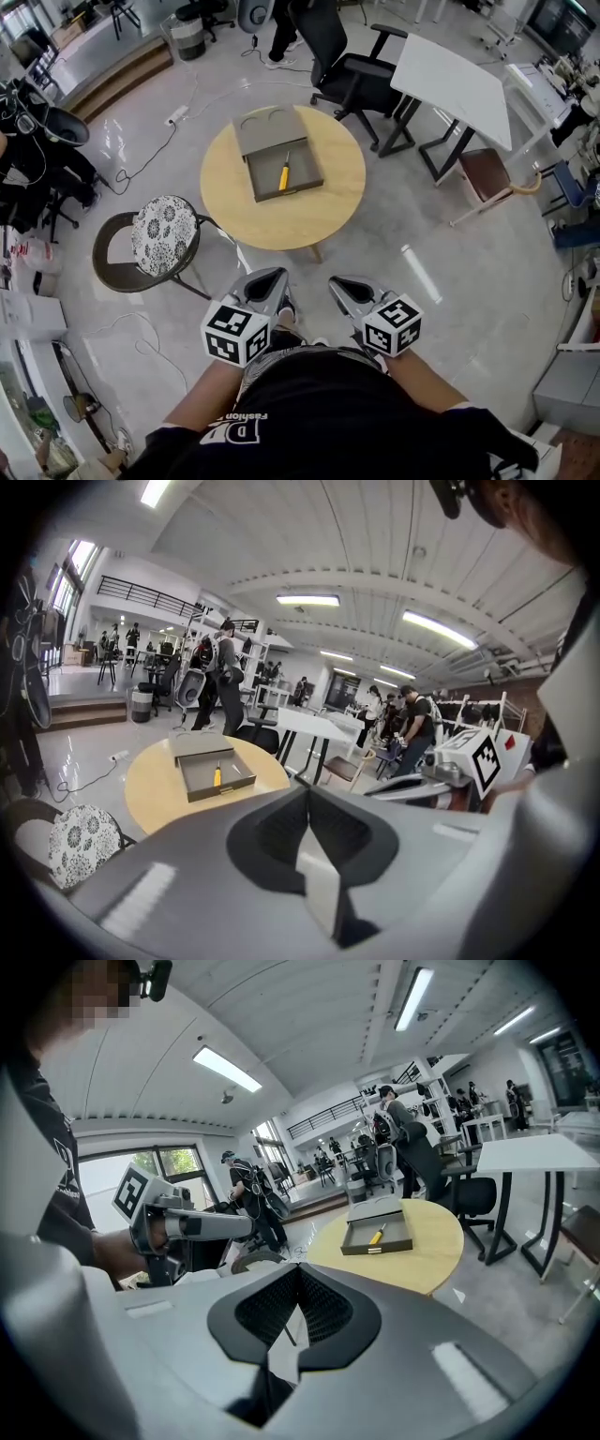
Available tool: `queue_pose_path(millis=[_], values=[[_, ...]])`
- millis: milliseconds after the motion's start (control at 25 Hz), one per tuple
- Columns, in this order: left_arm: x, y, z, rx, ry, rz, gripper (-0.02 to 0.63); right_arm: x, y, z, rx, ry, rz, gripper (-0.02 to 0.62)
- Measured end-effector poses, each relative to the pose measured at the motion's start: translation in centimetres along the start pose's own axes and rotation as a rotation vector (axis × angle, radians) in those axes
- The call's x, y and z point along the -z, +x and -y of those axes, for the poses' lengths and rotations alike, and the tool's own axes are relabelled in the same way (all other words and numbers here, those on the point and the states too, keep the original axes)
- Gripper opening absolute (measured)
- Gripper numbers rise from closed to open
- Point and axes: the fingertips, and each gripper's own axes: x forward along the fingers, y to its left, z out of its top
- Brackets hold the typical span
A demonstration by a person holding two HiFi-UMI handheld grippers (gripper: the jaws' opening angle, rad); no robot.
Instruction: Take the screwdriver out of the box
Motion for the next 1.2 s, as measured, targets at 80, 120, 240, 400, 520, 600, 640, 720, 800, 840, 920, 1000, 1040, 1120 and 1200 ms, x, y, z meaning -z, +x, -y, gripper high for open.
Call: queue_pose_path(millis=[80,120,240,400,520,600,640,720,800,840,920,1000,1040,1120,1200], values=[[-1.1,1.2,-1.5,0.004,-0.003,0.0,0.06,-1.0,1.4,0.9,0.002,0.001,-0.01,0.002],[-1.7,1.8,-2.3,0.005,-0.004,-0.001,0.06,-1.6,2.2,1.3,0.002,0.001,-0.015,0.0],[-3.5,3.4,-4.9,0.006,-0.006,-0.008,0.06,-3.4,4.9,2.6,0.003,0.004,-0.027,0.0],[-5.3,5.2,-8.2,0.013,0.01,-0.027,0.06,-5.6,8.4,4.0,0.009,0.012,-0.031,0.0],[-6.2,6.7,-10.8,0.021,0.01,-0.036,0.06,-6.7,10.8,5.0,0.02,0.01,-0.037,0.0],[-7.2,7.6,-12.4,0.028,0.01,-0.035,0.06,-7.6,12.2,5.6,0.031,0.006,-0.042,0.002],[-7.7,8.0,-13.0,0.033,0.011,-0.033,0.06,-8.0,12.8,6.0,0.036,0.005,-0.045,0.001],[-8.7,8.6,-14.2,0.044,0.018,-0.023,0.06,-8.8,14.0,6.5,0.047,-0.001,-0.05,0.001],[-9.5,9.0,-15.7,0.051,0.026,-0.016,0.06,-9.8,15.2,6.8,0.057,-0.011,-0.049,0.002],[-9.8,9.2,-16.4,0.052,0.028,-0.018,0.06,-10.3,15.9,7.0,0.061,-0.016,-0.048,0.002],[-9.9,9.6,-17.8,0.054,0.031,-0.039,0.06,-11.0,17.0,7.2,0.072,-0.022,-0.047,0.002],[-9.7,10.1,-18.7,0.064,0.038,-0.065,0.06,-11.6,17.9,7.7,0.088,-0.028,-0.042,0.001],[-9.7,10.3,-19.2,0.071,0.043,-0.07,0.06,-11.9,18.3,8.1,0.098,-0.03,-0.038,0.0],[-9.8,10.6,-20.1,0.082,0.053,-0.071,0.06,-12.4,19.2,8.6,0.114,-0.026,-0.029,0.001],[-10.0,10.9,-21.0,0.091,0.054,-0.07,0.061,-12.6,19.9,8.8,0.123,-0.02,-0.027,0.0]])
